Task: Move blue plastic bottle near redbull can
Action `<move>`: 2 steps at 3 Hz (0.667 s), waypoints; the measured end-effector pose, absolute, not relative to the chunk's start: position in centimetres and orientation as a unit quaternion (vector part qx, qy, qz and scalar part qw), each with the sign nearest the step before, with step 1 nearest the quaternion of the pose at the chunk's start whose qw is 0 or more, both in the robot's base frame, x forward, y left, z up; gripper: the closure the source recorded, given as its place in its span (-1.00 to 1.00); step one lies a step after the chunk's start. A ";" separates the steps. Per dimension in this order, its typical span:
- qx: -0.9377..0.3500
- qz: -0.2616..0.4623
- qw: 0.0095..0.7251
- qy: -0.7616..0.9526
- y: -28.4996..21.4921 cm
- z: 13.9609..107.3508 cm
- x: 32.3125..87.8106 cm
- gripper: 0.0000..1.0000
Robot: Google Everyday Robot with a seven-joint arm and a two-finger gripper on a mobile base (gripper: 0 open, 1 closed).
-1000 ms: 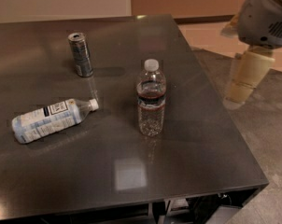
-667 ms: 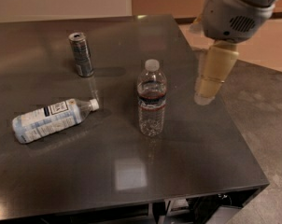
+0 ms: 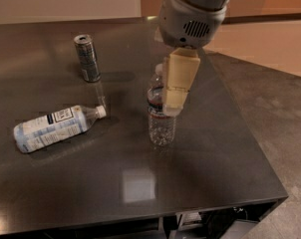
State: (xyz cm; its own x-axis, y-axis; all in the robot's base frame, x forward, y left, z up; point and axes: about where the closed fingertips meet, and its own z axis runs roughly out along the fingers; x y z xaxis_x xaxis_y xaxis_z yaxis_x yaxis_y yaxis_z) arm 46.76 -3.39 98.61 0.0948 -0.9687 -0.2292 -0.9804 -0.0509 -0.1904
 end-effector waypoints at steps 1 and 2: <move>-0.742 0.025 0.137 0.656 -0.2 97.9 46.0 -1.00; -0.750 0.017 0.123 0.649 3.8 95.3 46.3 -1.00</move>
Offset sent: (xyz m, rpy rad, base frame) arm -0.0089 0.0781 -0.0441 -0.0879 0.0626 0.0860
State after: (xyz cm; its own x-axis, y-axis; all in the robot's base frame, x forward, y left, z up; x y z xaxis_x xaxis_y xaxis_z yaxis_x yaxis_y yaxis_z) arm 46.27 3.77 95.25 0.1568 -0.9700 -0.1856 -0.9784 -0.1269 -0.1634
